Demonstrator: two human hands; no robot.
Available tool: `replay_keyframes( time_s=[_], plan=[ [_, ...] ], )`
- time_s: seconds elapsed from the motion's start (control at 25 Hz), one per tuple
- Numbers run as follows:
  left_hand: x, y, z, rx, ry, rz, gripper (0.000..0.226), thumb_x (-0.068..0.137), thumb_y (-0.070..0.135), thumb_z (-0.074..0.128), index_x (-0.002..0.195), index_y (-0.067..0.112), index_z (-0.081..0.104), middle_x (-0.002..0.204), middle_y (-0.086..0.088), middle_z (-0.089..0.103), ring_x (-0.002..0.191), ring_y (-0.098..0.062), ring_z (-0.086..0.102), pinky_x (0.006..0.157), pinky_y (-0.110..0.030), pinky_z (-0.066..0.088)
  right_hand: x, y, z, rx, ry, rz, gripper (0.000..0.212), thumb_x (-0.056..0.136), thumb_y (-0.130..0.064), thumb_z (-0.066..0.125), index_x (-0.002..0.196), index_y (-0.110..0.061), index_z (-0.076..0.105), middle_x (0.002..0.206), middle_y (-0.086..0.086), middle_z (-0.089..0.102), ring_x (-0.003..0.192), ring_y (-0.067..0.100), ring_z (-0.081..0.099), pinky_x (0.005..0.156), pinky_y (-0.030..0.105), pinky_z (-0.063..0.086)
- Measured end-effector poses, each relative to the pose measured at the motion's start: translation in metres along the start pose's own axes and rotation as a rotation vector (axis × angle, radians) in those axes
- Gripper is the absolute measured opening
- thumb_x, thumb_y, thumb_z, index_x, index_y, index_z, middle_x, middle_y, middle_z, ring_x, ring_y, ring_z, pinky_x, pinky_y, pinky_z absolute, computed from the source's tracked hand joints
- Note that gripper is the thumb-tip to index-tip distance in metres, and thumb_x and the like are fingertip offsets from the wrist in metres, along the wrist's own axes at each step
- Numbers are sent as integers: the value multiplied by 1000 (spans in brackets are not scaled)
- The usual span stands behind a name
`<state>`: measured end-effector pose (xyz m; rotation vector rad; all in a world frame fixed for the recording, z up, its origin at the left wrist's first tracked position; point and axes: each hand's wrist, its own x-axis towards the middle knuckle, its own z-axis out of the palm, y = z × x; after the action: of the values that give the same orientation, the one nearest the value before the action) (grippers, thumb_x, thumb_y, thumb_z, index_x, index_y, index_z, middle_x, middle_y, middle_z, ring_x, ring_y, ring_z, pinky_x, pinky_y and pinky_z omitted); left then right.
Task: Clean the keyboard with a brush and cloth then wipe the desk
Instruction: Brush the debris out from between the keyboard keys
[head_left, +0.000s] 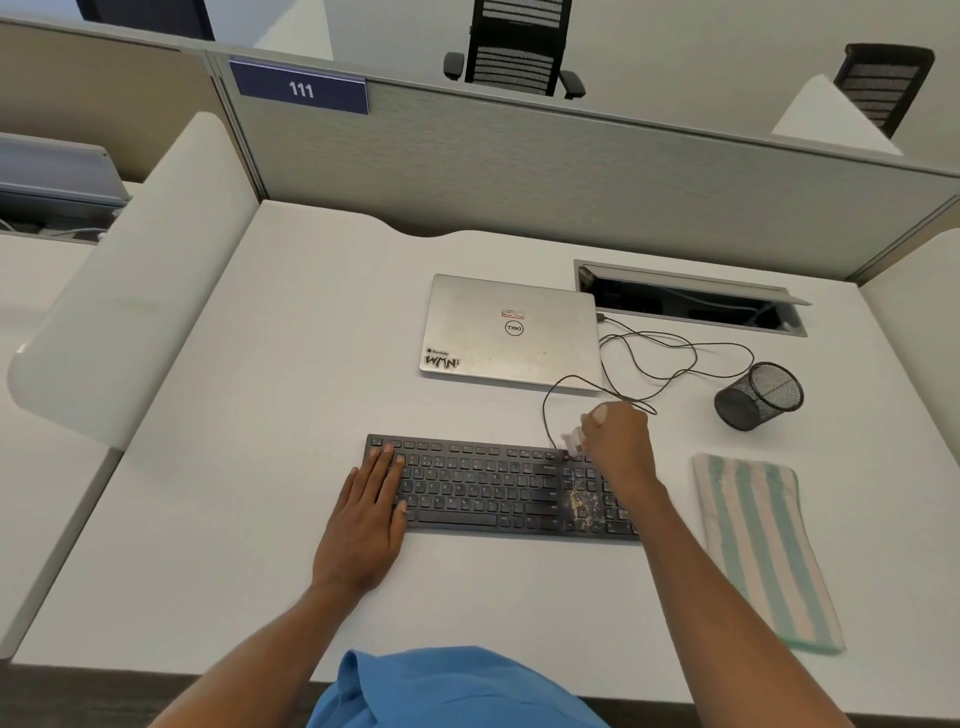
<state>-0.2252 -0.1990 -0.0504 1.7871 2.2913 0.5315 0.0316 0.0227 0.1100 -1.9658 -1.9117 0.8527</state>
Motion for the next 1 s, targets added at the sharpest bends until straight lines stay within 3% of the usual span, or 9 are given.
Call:
replay_keyframes(
  time_s=[0.08,0.2,0.36,0.48,0.64,0.88,1.0],
  plan=[
    [0,0,0,-3,1,1,63,109,36,30,167,14,24,177,-1,15,164,-16,6,132,-35,7,-5,7,7,-38,-21,-9,33,97,-10,57,69,6,64,60,8,61,55,20,59,45,23,43],
    [0,0,0,-9,8,1,63,108,36,31,167,14,26,176,-1,17,164,-16,7,132,-35,7,-1,11,5,-106,-76,9,29,93,-11,60,69,4,68,67,15,70,63,29,68,61,37,58],
    [0,0,0,-7,5,3,63,108,36,30,167,14,25,177,-1,16,164,-16,7,131,-36,8,8,2,-4,-13,9,6,29,94,-12,63,80,12,67,74,24,70,66,35,68,57,40,56],
    [0,-1,1,-8,7,3,63,108,36,30,167,14,25,177,-1,16,164,-16,7,132,-36,8,2,13,-2,-59,-4,-18,33,97,-13,59,75,11,66,63,11,65,58,18,65,52,30,48],
    [0,-1,2,-2,14,5,63,108,36,30,167,13,27,176,-2,18,164,-17,8,132,-35,7,4,22,-9,-123,-72,-9,28,94,-13,61,71,3,68,70,14,69,67,28,66,59,31,50],
    [-1,-2,3,-7,12,1,63,109,36,30,167,14,26,176,-1,17,164,-16,8,131,-37,9,0,14,-9,-23,27,-16,32,98,-11,58,77,13,64,66,12,63,56,14,58,47,19,43],
    [-1,-3,3,-6,13,7,63,109,36,30,167,14,25,177,-1,17,164,-16,8,131,-38,10,-3,21,-8,-77,-18,-8,29,96,-12,60,78,8,68,70,11,67,60,16,60,55,28,50]
  ],
)
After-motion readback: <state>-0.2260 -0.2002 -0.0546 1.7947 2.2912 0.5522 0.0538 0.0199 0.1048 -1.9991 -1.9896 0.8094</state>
